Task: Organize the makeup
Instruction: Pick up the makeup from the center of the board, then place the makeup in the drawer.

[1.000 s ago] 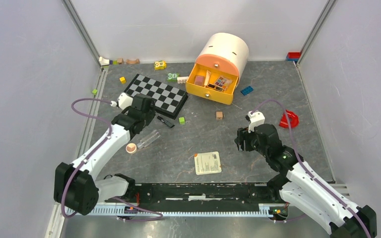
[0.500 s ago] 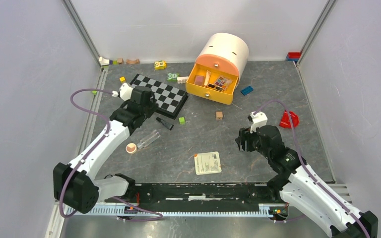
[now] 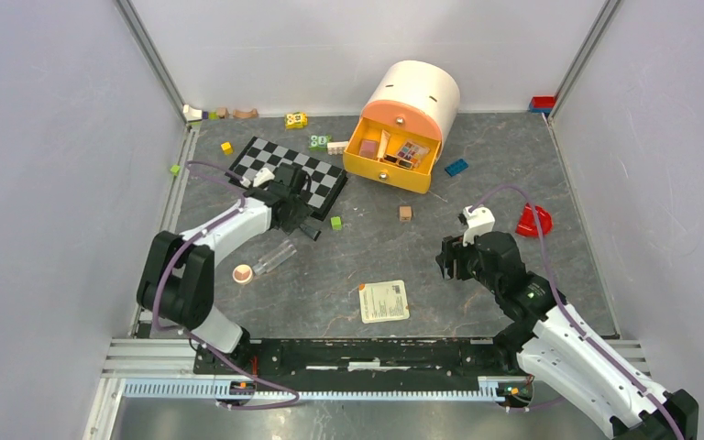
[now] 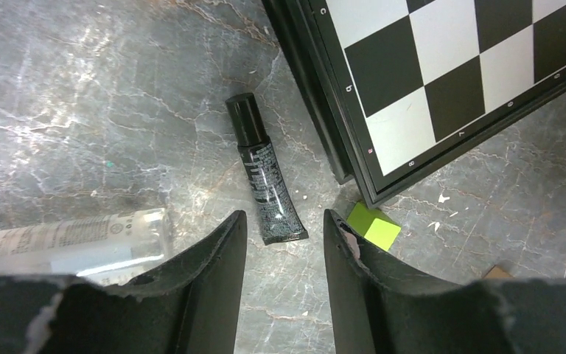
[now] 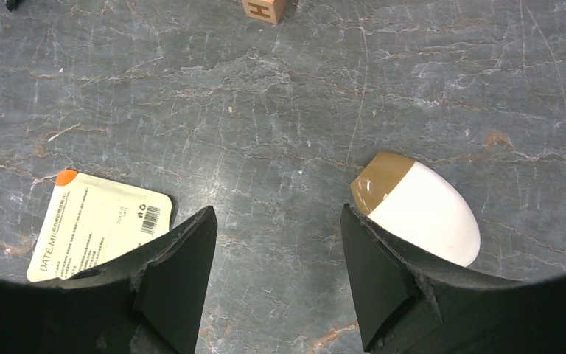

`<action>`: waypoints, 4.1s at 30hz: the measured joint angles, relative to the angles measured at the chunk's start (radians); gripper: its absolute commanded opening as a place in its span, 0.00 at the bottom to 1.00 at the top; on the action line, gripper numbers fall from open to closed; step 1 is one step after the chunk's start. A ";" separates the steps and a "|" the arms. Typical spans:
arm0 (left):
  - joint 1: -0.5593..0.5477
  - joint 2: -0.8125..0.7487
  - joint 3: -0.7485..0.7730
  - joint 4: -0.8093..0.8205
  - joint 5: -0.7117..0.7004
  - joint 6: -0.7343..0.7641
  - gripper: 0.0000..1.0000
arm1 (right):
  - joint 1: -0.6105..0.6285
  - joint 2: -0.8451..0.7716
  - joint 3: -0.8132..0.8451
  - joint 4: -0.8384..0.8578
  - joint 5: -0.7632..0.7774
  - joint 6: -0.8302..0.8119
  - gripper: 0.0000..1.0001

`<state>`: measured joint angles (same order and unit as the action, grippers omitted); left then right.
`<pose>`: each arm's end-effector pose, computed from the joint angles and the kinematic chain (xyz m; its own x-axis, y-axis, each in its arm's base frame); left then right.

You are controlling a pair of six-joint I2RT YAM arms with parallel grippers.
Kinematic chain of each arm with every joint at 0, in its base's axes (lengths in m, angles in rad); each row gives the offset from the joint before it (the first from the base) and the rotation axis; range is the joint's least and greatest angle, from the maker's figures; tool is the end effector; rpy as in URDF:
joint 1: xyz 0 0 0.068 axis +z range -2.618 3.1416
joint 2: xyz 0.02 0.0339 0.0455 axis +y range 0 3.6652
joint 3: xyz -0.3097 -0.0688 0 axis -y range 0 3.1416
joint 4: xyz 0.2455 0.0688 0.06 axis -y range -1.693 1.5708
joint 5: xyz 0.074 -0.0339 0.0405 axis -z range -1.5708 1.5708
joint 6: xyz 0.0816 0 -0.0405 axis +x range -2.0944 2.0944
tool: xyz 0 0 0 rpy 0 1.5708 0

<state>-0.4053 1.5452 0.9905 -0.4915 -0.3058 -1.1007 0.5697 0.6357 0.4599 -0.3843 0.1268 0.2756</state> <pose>0.3115 -0.1069 0.2134 -0.5720 -0.6797 -0.4592 -0.6016 0.7281 -0.3285 0.1355 0.0745 0.2312 -0.5515 -0.0327 -0.8335 -0.3063 0.9374 0.1659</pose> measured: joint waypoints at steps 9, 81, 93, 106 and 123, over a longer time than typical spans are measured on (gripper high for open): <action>0.000 0.108 0.034 0.001 0.027 0.000 0.53 | 0.000 0.000 0.000 -0.007 0.017 -0.004 0.70; -0.172 0.367 0.882 -0.014 0.130 0.085 0.25 | 0.000 -0.059 0.000 -0.050 0.077 -0.011 0.70; -0.216 0.589 1.027 -0.014 0.155 0.050 0.25 | 0.000 -0.068 0.000 -0.076 0.108 -0.016 0.70; -0.218 0.709 1.106 -0.006 0.151 0.039 0.30 | 0.000 -0.063 0.000 -0.084 0.122 -0.034 0.70; -0.218 0.736 1.115 0.002 0.150 0.035 0.47 | 0.000 -0.065 0.002 -0.104 0.137 -0.038 0.71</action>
<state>-0.6235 2.2810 2.1059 -0.4896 -0.1562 -1.0660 0.5697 0.5709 0.4618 -0.4885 0.2642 0.2379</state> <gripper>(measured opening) 0.470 0.706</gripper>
